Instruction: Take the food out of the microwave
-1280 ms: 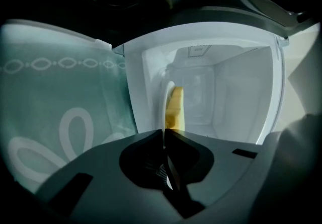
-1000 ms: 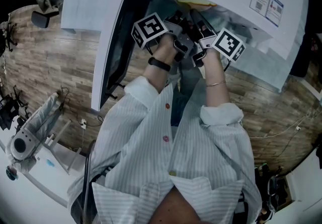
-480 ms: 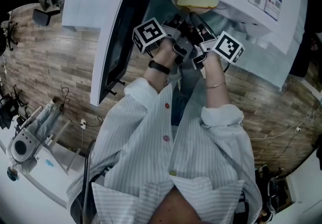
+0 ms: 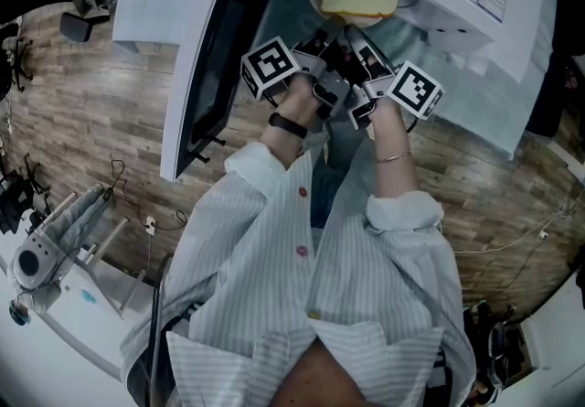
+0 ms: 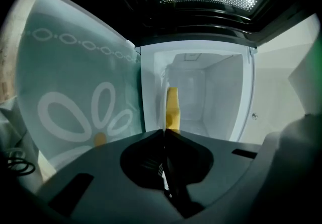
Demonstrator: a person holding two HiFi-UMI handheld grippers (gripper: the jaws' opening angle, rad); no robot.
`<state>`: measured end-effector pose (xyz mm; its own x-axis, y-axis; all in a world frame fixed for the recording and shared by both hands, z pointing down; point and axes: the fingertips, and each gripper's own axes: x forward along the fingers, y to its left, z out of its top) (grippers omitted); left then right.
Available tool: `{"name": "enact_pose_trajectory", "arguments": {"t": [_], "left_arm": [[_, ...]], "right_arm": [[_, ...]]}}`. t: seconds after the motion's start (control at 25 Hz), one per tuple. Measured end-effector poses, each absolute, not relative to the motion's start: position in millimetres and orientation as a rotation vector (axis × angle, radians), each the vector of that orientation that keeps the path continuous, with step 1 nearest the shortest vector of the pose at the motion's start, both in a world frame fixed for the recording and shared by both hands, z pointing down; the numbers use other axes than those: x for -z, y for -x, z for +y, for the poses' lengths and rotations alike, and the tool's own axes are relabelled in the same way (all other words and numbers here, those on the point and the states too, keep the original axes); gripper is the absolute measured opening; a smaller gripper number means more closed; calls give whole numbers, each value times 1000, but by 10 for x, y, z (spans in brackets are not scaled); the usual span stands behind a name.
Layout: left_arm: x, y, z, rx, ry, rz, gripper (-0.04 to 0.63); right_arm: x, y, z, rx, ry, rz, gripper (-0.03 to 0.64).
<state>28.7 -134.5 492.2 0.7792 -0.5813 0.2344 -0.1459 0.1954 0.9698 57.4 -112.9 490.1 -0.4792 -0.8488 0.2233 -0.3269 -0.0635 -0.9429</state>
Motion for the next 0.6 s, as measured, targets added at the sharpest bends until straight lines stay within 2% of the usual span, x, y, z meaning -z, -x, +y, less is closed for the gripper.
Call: {"name": "enact_pose_trajectory", "arguments": {"t": [0.6], "left_arm": [[-4799, -222, -1203, 374, -1410, -647, 15]], "right_arm": [[-4781, -512, -990, 1523, 1238, 1829, 46]]}}
